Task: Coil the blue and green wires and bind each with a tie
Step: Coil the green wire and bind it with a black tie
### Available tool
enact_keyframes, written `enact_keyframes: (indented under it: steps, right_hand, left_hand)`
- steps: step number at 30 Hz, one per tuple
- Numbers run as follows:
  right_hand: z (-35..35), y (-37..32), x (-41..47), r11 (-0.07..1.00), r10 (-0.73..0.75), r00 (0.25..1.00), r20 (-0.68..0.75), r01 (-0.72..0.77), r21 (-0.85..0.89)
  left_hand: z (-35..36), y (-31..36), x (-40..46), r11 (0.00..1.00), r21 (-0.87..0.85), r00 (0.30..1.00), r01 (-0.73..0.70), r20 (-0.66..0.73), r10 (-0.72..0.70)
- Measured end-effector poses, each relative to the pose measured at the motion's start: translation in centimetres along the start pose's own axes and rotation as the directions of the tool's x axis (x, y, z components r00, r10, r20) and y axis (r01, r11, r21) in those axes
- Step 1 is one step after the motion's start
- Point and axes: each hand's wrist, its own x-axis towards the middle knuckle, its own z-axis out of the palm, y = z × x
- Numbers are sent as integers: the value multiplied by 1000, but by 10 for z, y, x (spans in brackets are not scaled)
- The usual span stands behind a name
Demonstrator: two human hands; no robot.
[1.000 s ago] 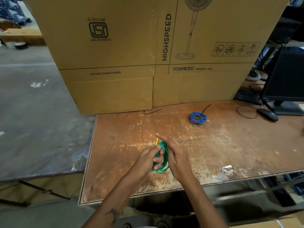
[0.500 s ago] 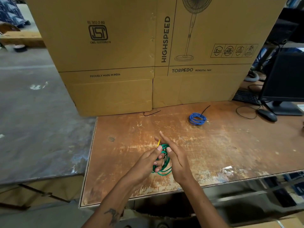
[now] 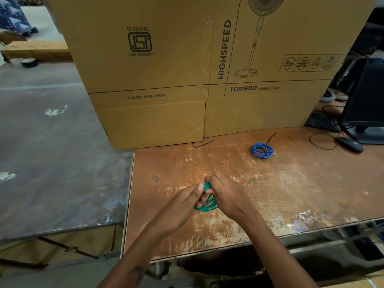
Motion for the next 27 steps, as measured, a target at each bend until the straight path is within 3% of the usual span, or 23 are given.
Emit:
enact_keyframes:
  steps: [4, 9, 12, 15, 18, 20, 23, 27]
  right_hand:
    - [14, -8, 9, 994, 64, 997, -34, -67, -84]
    - [24, -6, 21, 985, 140, 990, 11, -138, -103]
    - [28, 8, 27, 989, 131, 990, 49, -127, -76]
    - [29, 25, 33, 995, 90, 993, 73, -87, -48]
    - [25, 46, 46, 999, 49, 995, 91, -47, -23]
    - [23, 63, 57, 1000, 30, 993, 116, -31, 3]
    - [23, 86, 68, 999, -11, 987, 160, 3, 53]
    - [28, 109, 78, 957, -23, 984, 179, -30, 287]
  left_hand:
    - [-6, -7, -3, 924, 357, 971, -136, -138, 196]
    - [-12, -17, 12, 875, 476, 960, -88, -194, 202]
    - [-21, -9, 24, 944, 328, 991, -39, -106, 78]
    - [-25, -6, 42, 995, -77, 997, 67, 37, -65]
    - [-24, -9, 60, 841, -475, 966, 260, 139, -220]
    - [-19, -8, 70, 713, -637, 956, 293, 184, -229]
    - [-8, -1, 85, 724, -645, 966, 245, 100, -237]
    - [8, 2, 105, 789, -583, 960, 193, -55, -276]
